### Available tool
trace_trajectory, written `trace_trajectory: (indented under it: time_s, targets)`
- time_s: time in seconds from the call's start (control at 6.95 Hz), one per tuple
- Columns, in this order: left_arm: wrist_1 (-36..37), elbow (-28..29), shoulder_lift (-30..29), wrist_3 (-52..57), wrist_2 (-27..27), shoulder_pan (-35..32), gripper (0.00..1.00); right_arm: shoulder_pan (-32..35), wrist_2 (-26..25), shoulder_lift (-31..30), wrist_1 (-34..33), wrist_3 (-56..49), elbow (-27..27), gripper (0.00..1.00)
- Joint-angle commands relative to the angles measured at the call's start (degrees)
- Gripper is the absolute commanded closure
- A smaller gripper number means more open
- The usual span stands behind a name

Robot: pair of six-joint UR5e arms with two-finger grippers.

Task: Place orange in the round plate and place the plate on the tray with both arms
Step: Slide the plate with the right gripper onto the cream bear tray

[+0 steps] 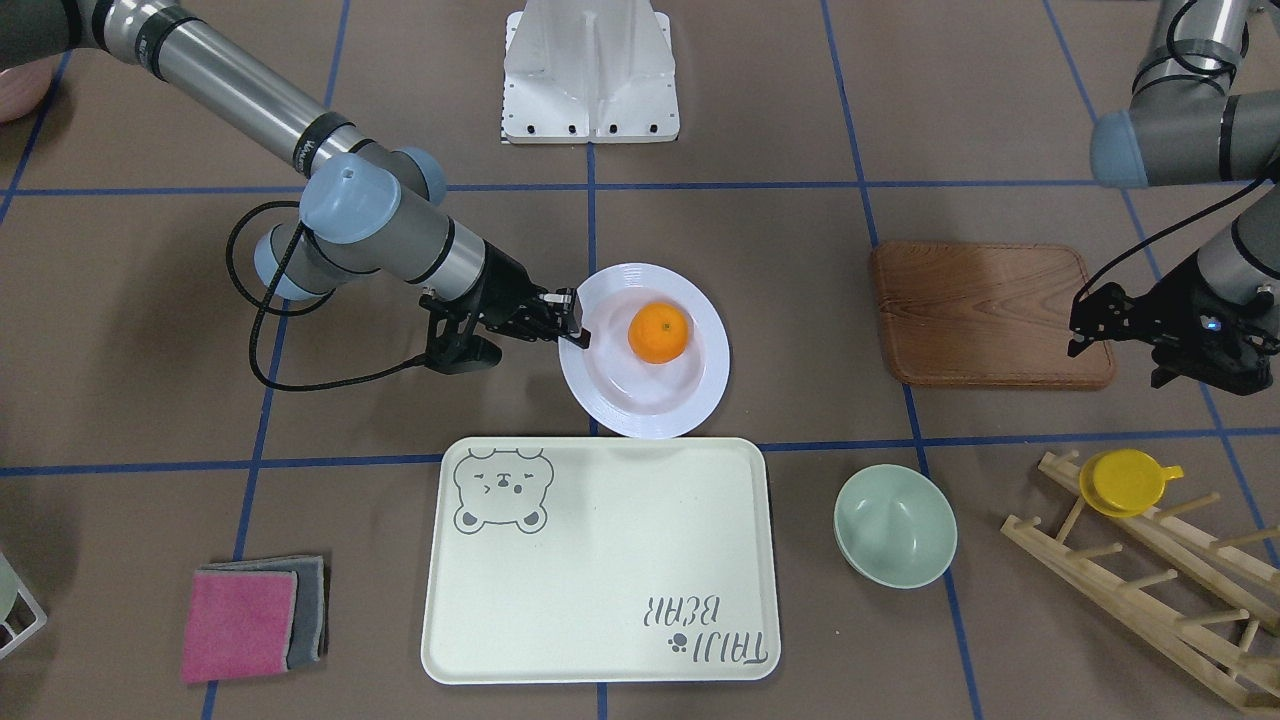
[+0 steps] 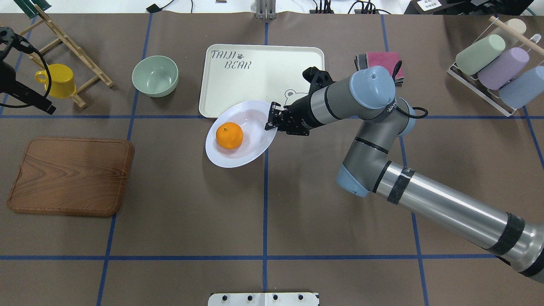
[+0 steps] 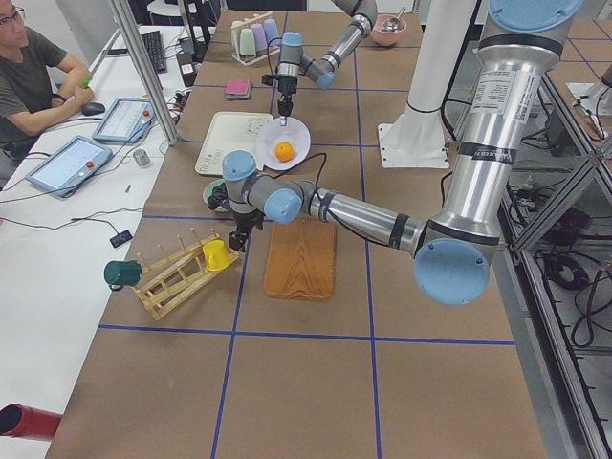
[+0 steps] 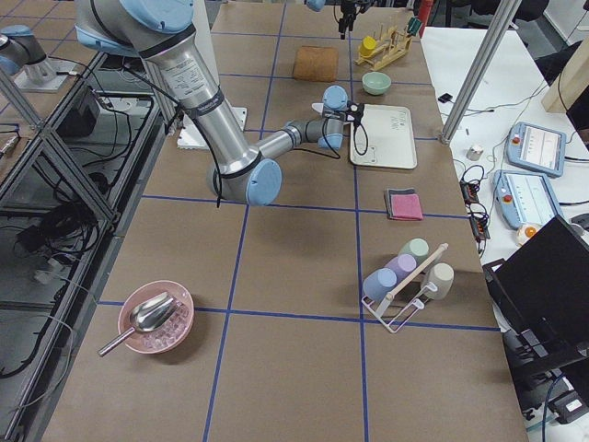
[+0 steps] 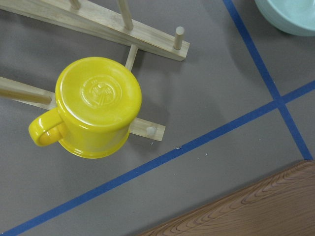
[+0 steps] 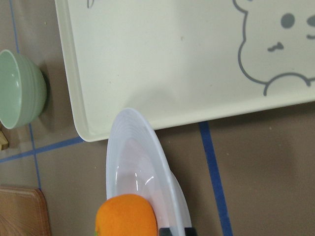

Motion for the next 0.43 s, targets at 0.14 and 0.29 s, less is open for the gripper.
trace_trajectory:
  time_s: [0.14, 0.29]
  targets:
    - [0.01, -0.24, 0.00, 0.01, 0.00, -0.06, 0.01, 1.23, -0.08, 1.77, 0.26, 2.86, -0.26, 1.00]
    - [0.01, -0.16, 0.00, 0.10, 0.00, -0.15, 0.01, 1.93, -0.26, 2.91, 0.26, 4.35, -0.26, 1.00]
